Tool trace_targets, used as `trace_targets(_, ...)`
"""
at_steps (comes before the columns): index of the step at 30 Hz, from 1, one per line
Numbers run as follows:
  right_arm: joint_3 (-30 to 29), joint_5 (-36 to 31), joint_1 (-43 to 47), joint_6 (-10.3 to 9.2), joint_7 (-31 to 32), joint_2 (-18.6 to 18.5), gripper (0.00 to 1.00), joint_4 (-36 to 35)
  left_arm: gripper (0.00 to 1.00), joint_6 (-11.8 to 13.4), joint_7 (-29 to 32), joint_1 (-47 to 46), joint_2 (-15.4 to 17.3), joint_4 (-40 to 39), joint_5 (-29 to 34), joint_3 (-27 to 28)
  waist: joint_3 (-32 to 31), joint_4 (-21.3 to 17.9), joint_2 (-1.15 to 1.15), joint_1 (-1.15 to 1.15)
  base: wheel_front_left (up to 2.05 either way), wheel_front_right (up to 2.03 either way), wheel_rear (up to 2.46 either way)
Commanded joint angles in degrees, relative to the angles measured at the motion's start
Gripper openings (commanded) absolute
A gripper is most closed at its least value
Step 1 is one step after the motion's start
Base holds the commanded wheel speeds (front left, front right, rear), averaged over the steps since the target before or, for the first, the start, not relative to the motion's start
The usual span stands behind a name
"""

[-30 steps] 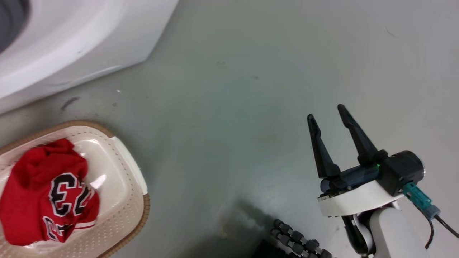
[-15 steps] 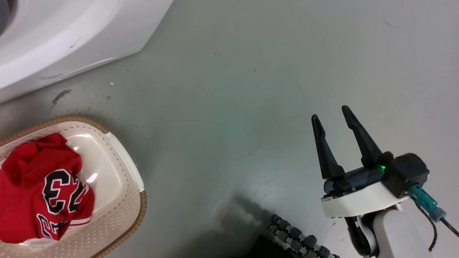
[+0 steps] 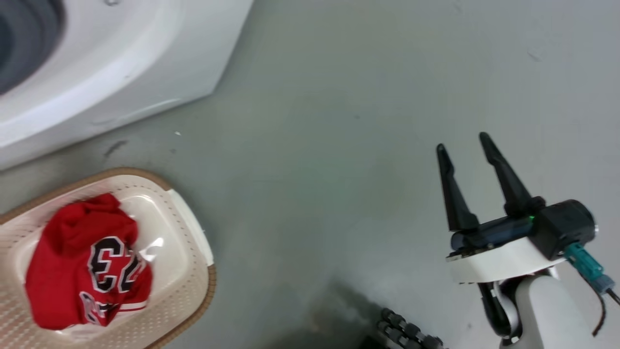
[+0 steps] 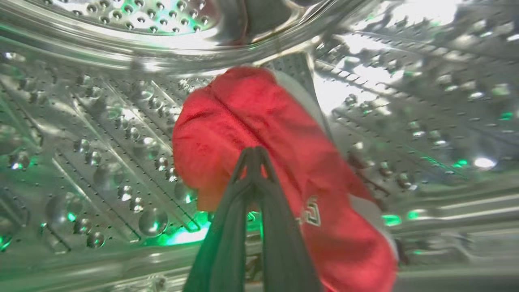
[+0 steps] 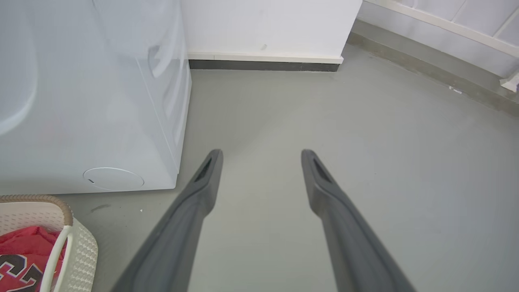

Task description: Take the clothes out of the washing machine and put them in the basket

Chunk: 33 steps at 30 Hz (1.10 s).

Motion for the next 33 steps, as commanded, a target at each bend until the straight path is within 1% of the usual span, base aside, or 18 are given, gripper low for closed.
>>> trace_targets(1,-0.3,-0.3,-0.7,-0.08,-0.1,0.1,1.00,0.0,0.00,-0.1,-0.5,1.0,-0.8,0.1,-0.3,0.1,-2.0,2.0,0.00,0.00,0.00,0.00,0.00)
trace_targets(3,-1.7,-1.3,-0.4,-0.08,-0.1,0.1,1.00,-0.1,0.00,0.1,-4.4,2.5,-2.9,0.6,-2.1,1.0,-3.9,3.9,0.00,0.00,0.00,0.00,0.00)
trace_targets(4,-2.8,-2.9,0.3,-0.08,-0.1,0.1,1.00,0.2,0.00,-0.7,-9.0,5.6,-5.4,1.8,-3.6,1.0,-7.0,6.5,0.00,0.00,0.00,0.00,0.00)
trace_targets(7,-3.7,-4.2,0.9,-0.08,-0.1,0.1,1.00,0.0,0.00,-1.6,-13.1,8.6,-7.3,2.9,-4.4,0.5,-9.9,8.7,0.00,0.00,0.00,0.00,0.00)
trace_targets(14,-5.0,-6.3,2.5,-0.08,-0.1,0.1,1.00,0.7,0.00,-3.1,-21.2,16.3,-10.5,5.0,-6.5,-0.3,-16.4,12.5,0.00,0.00,0.00,0.00,0.00)
trace_targets(16,-5.2,-6.8,3.2,-0.08,-0.1,0.1,1.00,1.0,0.00,-3.5,-22.7,18.2,-11.5,5.3,-6.9,-1.0,-17.7,13.5,0.00,0.00,0.00,0.00,0.00)
trace_targets(20,-5.3,-7.5,3.8,-0.08,-0.1,0.1,1.00,1.1,0.00,-4.1,-24.1,20.4,-12.4,4.9,-7.6,-2.5,-19.0,14.6,0.00,0.00,0.00,0.00,0.00)
trace_targets(21,-5.3,-7.6,3.9,-0.08,-0.1,0.1,1.00,1.1,0.24,-4.1,-24.0,20.6,-12.7,4.8,-7.7,-3.0,-19.1,14.8,0.00,0.00,0.00,0.00,0.00)
trace_targets(22,-5.3,-7.6,3.9,-0.08,-0.1,0.1,1.00,1.0,1.00,-4.2,-23.8,20.6,-12.8,4.5,-7.9,-3.3,-18.9,14.9,0.00,0.00,0.00,0.00,0.00)
trace_targets(26,-4.7,-7.3,3.4,-0.08,-0.1,0.1,1.00,0.9,1.00,-4.4,-23.1,19.5,-12.3,3.7,-8.2,-4.3,-17.8,14.5,0.00,0.00,0.00,0.00,0.00)
trace_targets(33,-4.2,-5.6,3.3,-0.08,-0.1,0.1,1.00,1.0,1.00,-4.4,-20.8,17.9,-10.4,3.2,-9.1,-4.8,-14.9,12.0,0.00,0.00,0.00,0.00,0.00)
